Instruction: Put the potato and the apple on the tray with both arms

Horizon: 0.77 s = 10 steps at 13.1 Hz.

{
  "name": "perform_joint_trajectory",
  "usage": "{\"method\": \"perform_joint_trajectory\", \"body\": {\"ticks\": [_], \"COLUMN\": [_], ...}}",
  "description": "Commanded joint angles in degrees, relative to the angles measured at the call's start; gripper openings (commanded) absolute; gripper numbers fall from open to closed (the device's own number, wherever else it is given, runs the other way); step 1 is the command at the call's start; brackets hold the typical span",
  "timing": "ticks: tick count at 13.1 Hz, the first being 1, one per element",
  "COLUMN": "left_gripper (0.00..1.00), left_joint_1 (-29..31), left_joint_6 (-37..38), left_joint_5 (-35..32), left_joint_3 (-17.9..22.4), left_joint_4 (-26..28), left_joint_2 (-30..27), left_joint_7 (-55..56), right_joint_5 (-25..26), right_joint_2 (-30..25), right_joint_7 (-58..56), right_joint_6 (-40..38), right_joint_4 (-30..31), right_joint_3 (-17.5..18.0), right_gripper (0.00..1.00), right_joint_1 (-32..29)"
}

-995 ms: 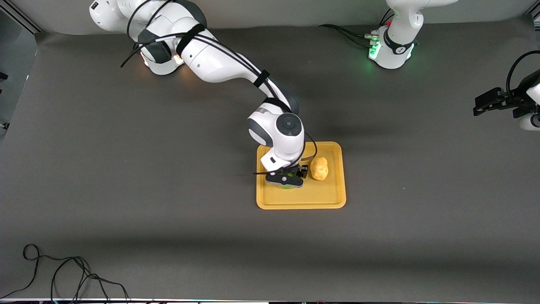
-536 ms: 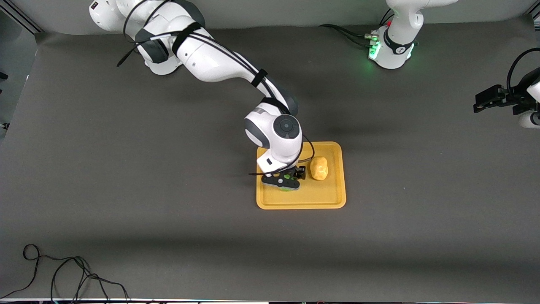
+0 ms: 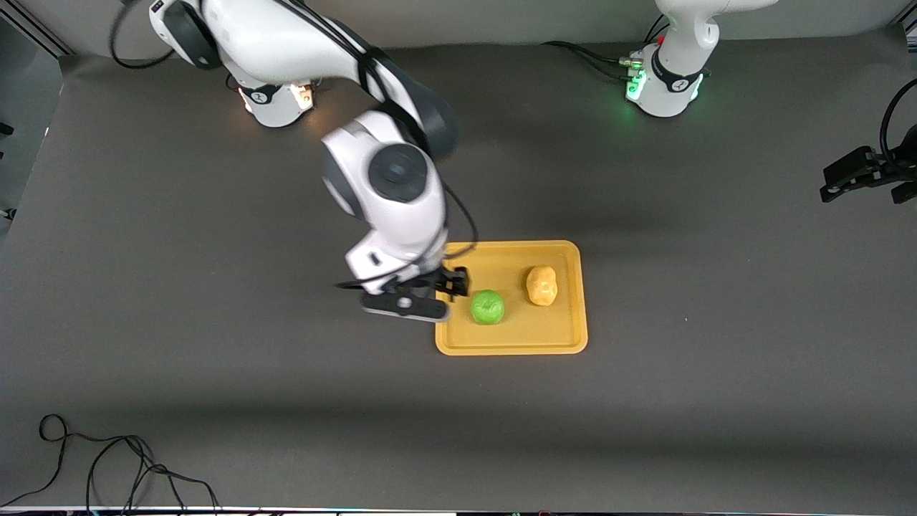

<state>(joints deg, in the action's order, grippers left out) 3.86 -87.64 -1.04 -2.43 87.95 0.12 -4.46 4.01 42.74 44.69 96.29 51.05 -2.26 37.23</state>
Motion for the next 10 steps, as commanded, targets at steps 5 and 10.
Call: {"method": "perform_joint_trajectory", "body": {"ticks": [5,10], "left_gripper": [0.98,0.99], "left_joint_1": [-0.5,-0.5], "left_joint_6": [0.4,0.3], "left_joint_5": [-0.5,-0.5], "left_joint_3": [0.1,0.1], "left_joint_4": [0.5,0.6], "left_joint_2": [-0.2,-0.2], "left_joint_7": [0.8,0.5], "right_joint_5": [-1.2,-1.0], "right_joint_2": [-25.7,-38.5], "right_joint_7": [-25.1,-40.1], "right_joint_6": [-3.6,-1.5], "right_joint_4": [24.8,38.1], "right_joint_3": [-0.5,-0.6], "right_gripper": [1.0,1.0], "right_joint_1": [-12.4,-25.3]}}
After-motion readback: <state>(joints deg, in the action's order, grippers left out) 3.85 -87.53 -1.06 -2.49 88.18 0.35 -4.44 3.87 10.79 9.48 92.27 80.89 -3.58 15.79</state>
